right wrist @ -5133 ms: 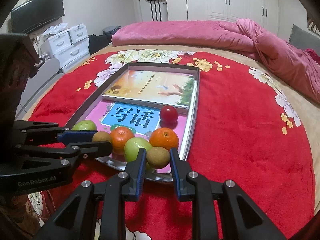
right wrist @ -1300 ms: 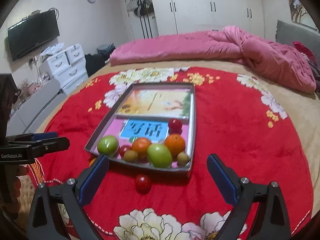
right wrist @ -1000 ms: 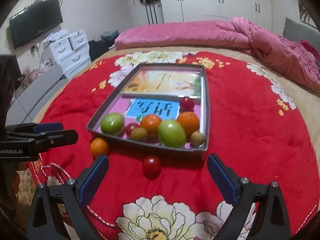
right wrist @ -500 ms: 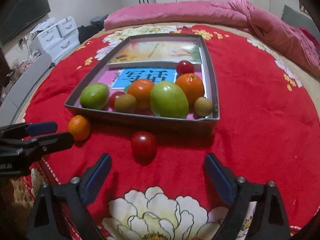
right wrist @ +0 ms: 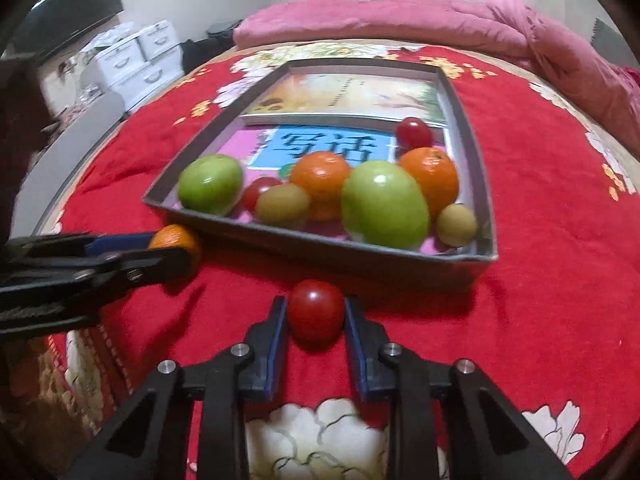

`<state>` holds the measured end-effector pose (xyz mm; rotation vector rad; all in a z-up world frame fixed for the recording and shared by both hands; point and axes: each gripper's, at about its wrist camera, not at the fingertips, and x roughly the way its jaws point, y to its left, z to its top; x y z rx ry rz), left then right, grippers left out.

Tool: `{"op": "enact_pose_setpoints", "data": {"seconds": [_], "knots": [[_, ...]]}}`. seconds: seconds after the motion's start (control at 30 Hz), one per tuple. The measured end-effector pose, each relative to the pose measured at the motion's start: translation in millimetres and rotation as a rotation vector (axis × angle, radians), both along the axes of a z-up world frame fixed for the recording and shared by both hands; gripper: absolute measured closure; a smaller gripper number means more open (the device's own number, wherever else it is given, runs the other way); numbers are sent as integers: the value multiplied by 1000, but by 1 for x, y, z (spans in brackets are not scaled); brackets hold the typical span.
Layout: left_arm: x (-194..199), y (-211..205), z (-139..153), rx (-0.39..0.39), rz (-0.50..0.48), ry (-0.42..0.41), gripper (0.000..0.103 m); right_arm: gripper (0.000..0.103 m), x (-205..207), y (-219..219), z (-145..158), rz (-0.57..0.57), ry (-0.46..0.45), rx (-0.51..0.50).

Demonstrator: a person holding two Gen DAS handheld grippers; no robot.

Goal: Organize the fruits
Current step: 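Grasp the red cherry tomato with the right tool while the left tool grasps the small orange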

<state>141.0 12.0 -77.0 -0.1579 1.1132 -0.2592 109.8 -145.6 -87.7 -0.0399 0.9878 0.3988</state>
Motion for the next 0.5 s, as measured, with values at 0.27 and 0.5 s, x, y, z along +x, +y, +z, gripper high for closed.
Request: {"op": "enact_pose_setpoints", "data": {"seconds": [0.27,0.5], "knots": [[3,7,-6,-13,11,4,71,75,-18,7,15,63,-3,57],[-11,15,13,-43,11,-8,71,75,-22,-5,42,42,-57,105]]}}
